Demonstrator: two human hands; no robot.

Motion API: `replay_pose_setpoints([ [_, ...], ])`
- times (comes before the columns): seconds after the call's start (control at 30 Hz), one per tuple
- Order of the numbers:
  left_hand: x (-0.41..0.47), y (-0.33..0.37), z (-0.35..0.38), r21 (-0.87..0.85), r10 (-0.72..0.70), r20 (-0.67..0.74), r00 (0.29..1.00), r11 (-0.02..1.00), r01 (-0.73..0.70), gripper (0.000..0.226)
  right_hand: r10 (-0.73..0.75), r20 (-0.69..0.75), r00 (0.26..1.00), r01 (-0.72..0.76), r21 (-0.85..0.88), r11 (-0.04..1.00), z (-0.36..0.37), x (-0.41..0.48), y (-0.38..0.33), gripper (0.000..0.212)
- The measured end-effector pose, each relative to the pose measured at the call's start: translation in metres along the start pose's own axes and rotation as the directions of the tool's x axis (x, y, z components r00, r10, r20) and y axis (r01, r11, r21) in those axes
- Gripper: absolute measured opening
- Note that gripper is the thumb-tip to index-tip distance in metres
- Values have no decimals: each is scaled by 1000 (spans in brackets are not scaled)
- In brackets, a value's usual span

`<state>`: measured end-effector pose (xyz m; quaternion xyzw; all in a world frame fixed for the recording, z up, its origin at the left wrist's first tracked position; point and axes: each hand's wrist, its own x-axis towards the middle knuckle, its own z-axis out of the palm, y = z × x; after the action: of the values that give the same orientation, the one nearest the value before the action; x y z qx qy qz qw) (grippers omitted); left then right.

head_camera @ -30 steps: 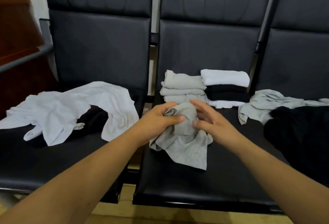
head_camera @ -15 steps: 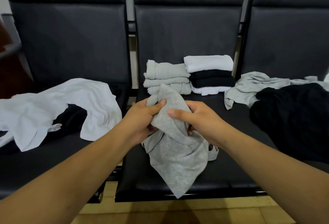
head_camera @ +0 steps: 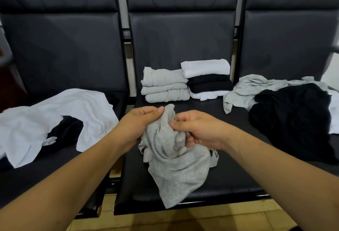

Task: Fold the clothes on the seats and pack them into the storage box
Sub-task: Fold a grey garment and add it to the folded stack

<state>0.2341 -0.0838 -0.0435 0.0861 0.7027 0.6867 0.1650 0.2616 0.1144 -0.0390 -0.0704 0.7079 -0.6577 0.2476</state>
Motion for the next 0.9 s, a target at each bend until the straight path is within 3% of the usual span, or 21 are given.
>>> replay_pose_setpoints([
  [0.1,-1,0,-5,70,124,-155,980,991,-114,35,-161,-122,979,170,65,983,-5,1,-3,26],
  [0.2,-3,6,-12,110,290,-305,907,957,-268,26,-245,-217,945,315,399,861,-14,-3,-12,17],
  [0.27,-7,14,-10,-18,294,-278,914,950,-311,29,-243,-196,950,312,576,756,-17,-8,-17,21],
  [0.33,-10,19,-3,-110,256,-226,940,952,-286,31,-192,-151,970,244,594,767,-16,-11,-18,31],
  [0.37,-10,19,0,-75,251,-198,947,960,-270,34,-158,-120,980,198,565,801,-14,-12,-18,35],
  [0.47,-13,19,1,197,310,-137,941,939,-281,36,-115,-14,993,113,348,931,-9,-12,-19,19],
  [0.53,-13,18,-7,346,357,-89,930,887,-307,45,-71,15,997,72,-65,995,-11,-12,-22,30],
  [0.6,-12,20,-18,430,332,24,943,848,-310,51,-50,-17,999,31,-573,819,-14,-12,-22,33],
  [0.63,-11,20,-25,501,267,111,957,817,-286,48,-92,-34,995,45,-677,735,-16,-12,-22,25],
  [0.7,-12,20,-32,675,26,266,964,709,-205,47,-228,-127,965,112,-586,803,-24,-14,-25,11],
  [0.77,-11,16,-35,787,-150,291,945,600,-147,48,-363,-289,886,244,-376,894,-31,-19,-31,7],
  [0.83,-8,13,-41,803,-230,261,938,591,-78,41,-401,-435,806,375,-147,915,-40,-23,-39,17],
  [0.9,-7,11,-48,748,-244,239,940,663,-18,37,-370,-550,748,404,-65,913,-52,-29,-44,16],
])
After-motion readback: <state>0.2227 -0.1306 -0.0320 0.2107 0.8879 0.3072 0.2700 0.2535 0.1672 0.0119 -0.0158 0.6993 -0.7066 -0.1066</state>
